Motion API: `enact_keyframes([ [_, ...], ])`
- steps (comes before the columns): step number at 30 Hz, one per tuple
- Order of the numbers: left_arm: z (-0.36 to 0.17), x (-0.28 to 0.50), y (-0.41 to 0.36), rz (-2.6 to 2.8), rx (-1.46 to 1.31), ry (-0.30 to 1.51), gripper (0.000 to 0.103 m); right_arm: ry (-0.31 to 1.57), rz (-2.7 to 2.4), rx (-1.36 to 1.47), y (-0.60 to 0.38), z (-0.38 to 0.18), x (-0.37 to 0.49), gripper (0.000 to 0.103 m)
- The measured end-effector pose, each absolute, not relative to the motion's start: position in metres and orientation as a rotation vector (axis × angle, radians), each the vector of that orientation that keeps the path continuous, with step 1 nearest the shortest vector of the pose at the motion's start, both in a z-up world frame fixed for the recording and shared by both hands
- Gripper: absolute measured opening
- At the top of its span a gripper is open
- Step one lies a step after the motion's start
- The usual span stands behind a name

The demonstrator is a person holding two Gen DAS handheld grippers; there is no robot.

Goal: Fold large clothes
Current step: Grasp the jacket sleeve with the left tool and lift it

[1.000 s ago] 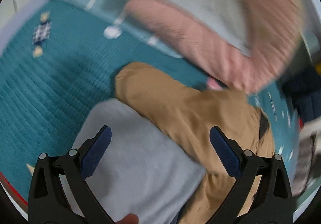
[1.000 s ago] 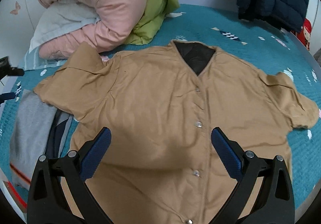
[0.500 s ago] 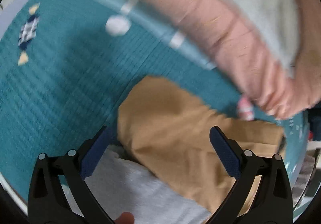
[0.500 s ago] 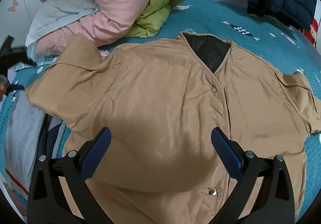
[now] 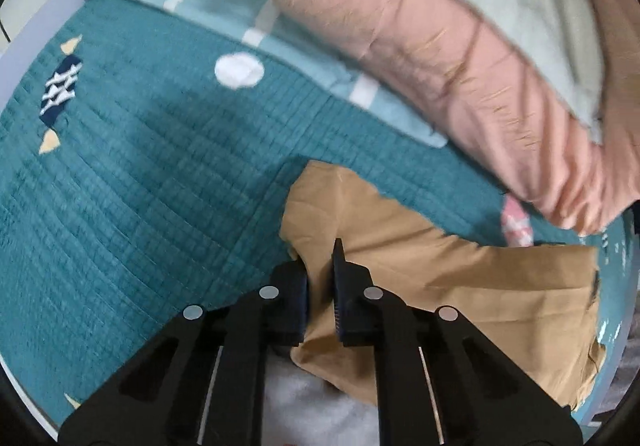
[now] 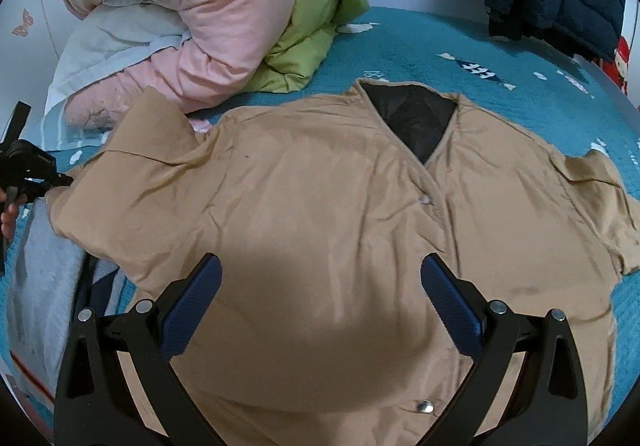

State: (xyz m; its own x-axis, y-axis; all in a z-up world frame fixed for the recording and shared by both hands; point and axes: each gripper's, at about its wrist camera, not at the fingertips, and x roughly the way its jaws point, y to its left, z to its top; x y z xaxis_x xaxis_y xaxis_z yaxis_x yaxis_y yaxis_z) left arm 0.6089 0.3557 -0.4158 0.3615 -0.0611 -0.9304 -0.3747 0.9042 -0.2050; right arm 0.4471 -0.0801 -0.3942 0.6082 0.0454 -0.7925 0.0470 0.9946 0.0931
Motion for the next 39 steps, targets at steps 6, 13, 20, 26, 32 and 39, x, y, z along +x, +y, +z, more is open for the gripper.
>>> enact_keyframes([
  [6, -0.36, 0.566, 0.373, 0.172, -0.509, 0.971, 0.009, 0.922, 0.087, 0.222, -0.071, -0.398, 0.461, 0.096],
  [13, -0.288, 0.52, 0.373, 0.113, -0.53, 0.778, 0.009, 0.948, 0.229, 0.271, -0.031, -0.407, 0.497, 0.034],
  [20, -0.241, 0.487, 0.323, -0.023, -0.493, 0.676, 0.009, 1.122, 0.322, 0.323, 0.008, -0.461, 0.522, 0.02],
  [26, -0.208, 0.485, 0.235, -0.142, -0.41, 0.637, 0.009, 1.043, 0.436, 0.473, -0.031, -0.441, 0.507, 0.021],
  [32, -0.212, 0.504, 0.109, -0.23, -0.265, 0.685, 0.009, 0.91, 0.348, 0.466, -0.147, -0.398, 0.441, 0.022],
  [39, -0.267, 0.523, -0.054, -0.33, -0.088, 0.771, 0.009, 0.797, -0.031, 0.348, -0.319, -0.39, 0.343, 0.022],
])
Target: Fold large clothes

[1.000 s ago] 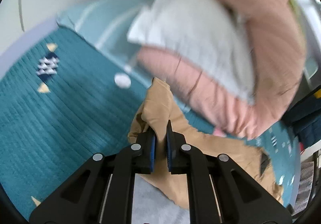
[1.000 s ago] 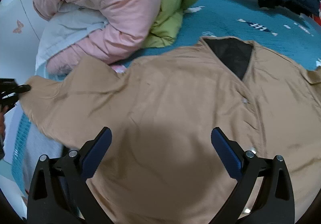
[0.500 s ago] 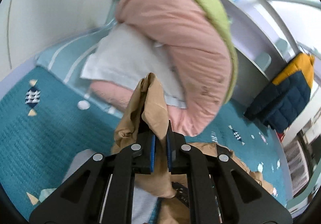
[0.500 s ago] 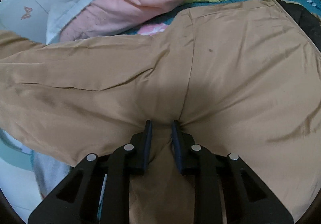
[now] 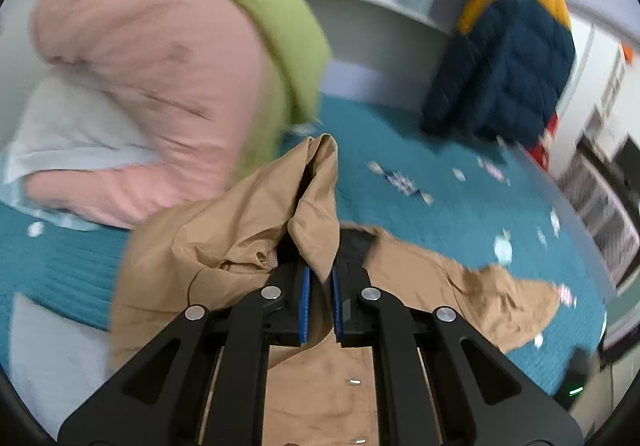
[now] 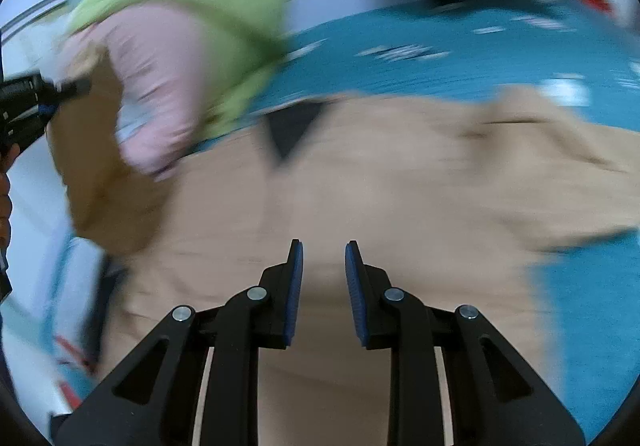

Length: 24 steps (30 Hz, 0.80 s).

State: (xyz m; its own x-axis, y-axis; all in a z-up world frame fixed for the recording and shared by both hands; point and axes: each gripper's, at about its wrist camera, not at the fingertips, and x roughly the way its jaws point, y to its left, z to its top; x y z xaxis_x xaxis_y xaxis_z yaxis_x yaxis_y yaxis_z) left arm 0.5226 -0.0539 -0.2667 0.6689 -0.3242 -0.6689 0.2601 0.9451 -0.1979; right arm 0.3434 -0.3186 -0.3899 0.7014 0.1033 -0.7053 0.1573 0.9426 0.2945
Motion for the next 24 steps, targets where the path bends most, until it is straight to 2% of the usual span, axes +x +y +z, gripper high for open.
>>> enact_keyframes([
  [4, -0.314, 0.532, -0.123, -0.368, -0.021, 0.861, 0.009, 0.722, -0.274, 0.431, -0.408, -0.388, 0.311, 0.022],
  [8, -0.359, 0.534, -0.182, -0.383, 0.069, 0.942, 0.009, 0.666, -0.399, 0.411, -0.451, -0.384, 0.294, 0.022],
  [14, -0.414, 0.532, -0.217, -0.412, 0.072, 1.062, 0.01, 0.633, -0.494, 0.534, -0.512, -0.405, 0.28, 0.029],
  [17, -0.431, 0.53, -0.224, -0.447, 0.065, 1.122, 0.025, 0.629, -0.561, 0.63, -0.54, -0.417, 0.268, 0.039],
  [18, -0.433, 0.529, -0.228, -0.448, 0.067, 1.126, 0.039, 0.625, -0.582, 0.657, -0.547, -0.419, 0.265, 0.042],
  [20, -0.432, 0.524, -0.233, -0.462, 0.057, 1.118, 0.053, 0.613, -0.613, 0.725, -0.563, -0.425, 0.256, 0.043],
  [24, -0.426, 0.516, -0.248, -0.513, 0.046, 1.104, 0.053, 0.584, -0.651, 0.828, -0.581, -0.432, 0.246, 0.045],
])
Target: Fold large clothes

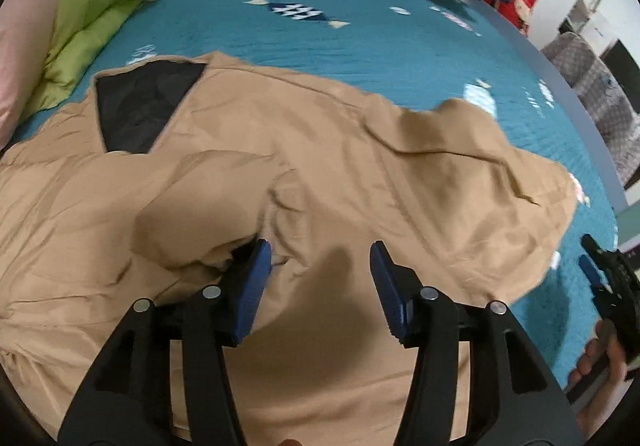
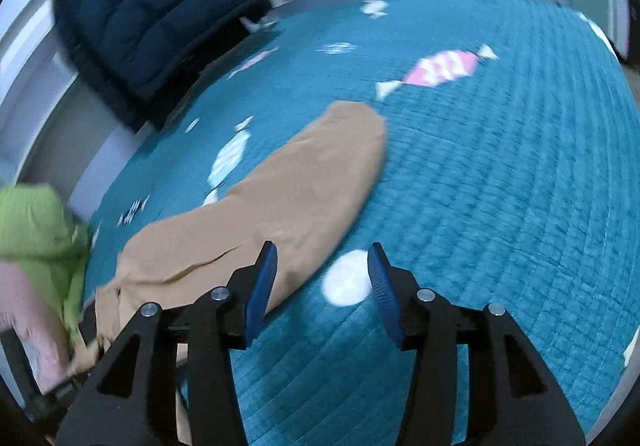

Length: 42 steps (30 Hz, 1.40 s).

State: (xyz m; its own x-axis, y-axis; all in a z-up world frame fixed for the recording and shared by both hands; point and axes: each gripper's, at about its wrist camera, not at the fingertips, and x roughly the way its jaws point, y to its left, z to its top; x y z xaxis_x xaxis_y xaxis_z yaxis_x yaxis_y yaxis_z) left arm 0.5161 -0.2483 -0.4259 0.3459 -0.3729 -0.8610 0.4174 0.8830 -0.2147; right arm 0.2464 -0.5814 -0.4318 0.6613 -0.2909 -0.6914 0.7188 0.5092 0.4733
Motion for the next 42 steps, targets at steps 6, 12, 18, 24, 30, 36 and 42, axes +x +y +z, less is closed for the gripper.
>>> enact_keyframes([
  [6, -0.43, 0.512, -0.265, -0.564, 0.035, 1.143, 0.053, 0.499, -0.667, 1.017, -0.613, -0.443, 0.227, 0.053],
  [12, -0.464, 0.517, -0.284, -0.535, 0.063, 1.261, 0.052, 0.487, -0.589, 1.108, -0.634, -0.458, 0.245, 0.054],
  [18, -0.433, 0.512, -0.272, -0.643, -0.007, 1.21, 0.061, 0.506, -0.505, 1.123, -0.642, -0.468, 0.277, 0.054],
  [24, -0.392, 0.508, -0.202, -0.6, -0.105, 1.068, 0.066, 0.45, -0.444, 1.124, -0.645, -0.46, 0.283, 0.009],
  [30, -0.413, 0.525, -0.143, -0.354, -0.109, 1.099, 0.066, 0.332, -0.37, 0.911, -0.61, -0.391, 0.295, 0.008],
  [36, -0.461, 0.54, -0.141, -0.36, -0.07, 1.191, 0.067, 0.297, -0.212, 0.709, -0.539, -0.326, 0.326, 0.008],
  [42, -0.428, 0.526, -0.111, -0.462, -0.152, 1.11, 0.07, 0.353, 0.023, 0.598, -0.432, -0.293, 0.375, 0.008],
])
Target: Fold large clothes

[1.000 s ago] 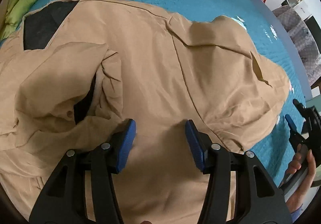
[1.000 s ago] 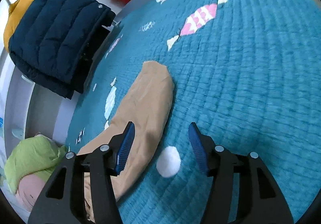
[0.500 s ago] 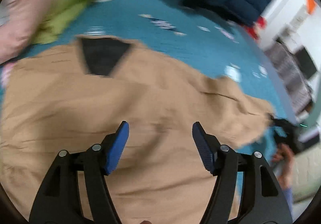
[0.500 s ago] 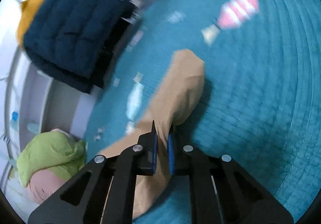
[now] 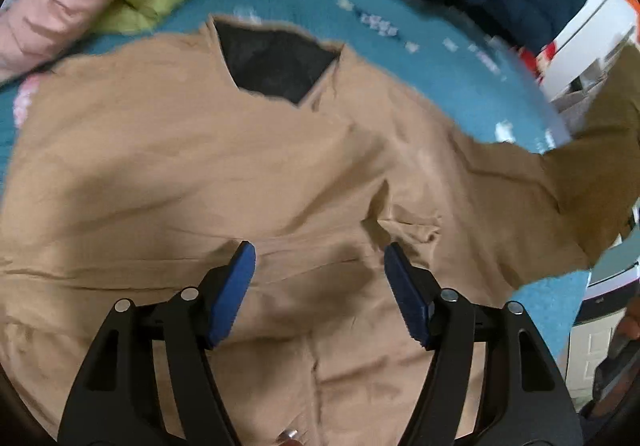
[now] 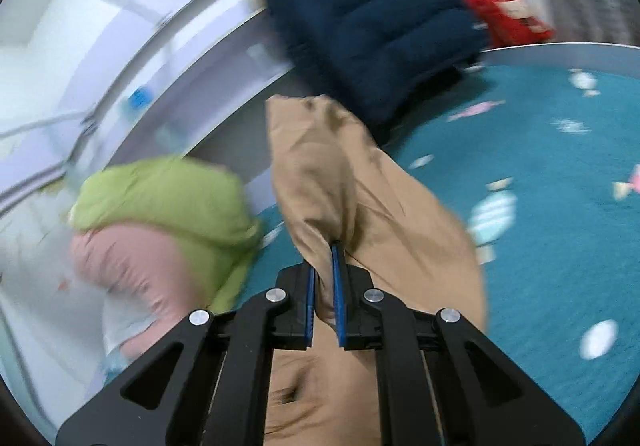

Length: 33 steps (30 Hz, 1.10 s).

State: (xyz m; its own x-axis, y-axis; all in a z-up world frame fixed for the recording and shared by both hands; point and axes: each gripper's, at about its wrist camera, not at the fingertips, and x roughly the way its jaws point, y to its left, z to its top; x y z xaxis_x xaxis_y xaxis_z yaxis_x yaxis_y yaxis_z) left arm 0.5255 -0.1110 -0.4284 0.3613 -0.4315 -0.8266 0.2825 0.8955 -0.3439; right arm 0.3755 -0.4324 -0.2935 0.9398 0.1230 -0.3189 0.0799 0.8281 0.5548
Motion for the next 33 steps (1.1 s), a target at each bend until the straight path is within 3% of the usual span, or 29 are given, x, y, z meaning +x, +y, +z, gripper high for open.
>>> enact_keyframes([
  [10, -0.404, 0.509, 0.012, -0.281, -0.204, 1.056, 0.07, 0.541, 0.244, 0.545, -0.267, -0.331, 0.463, 0.008],
  [17, -0.41, 0.503, 0.062, -0.197, -0.246, 1.072, 0.073, 0.803, 0.216, 0.437, -0.19, -0.411, 0.487, 0.012],
  [21, -0.404, 0.5, 0.073, -0.178, -0.266, 1.057, 0.077, 0.9, 0.23, 0.463, -0.19, -0.44, 0.475, 0.031],
  [25, -0.386, 0.504, 0.081, -0.162, -0.292, 1.006, 0.078, 0.855, 0.288, 0.433, -0.192, -0.424, 0.454, 0.062],
  [33, -0.364, 0.523, 0.045, -0.208, -0.271, 0.978, 0.082, 0.728, 0.161, 0.343, -0.242, -0.385, 0.428, 0.063],
])
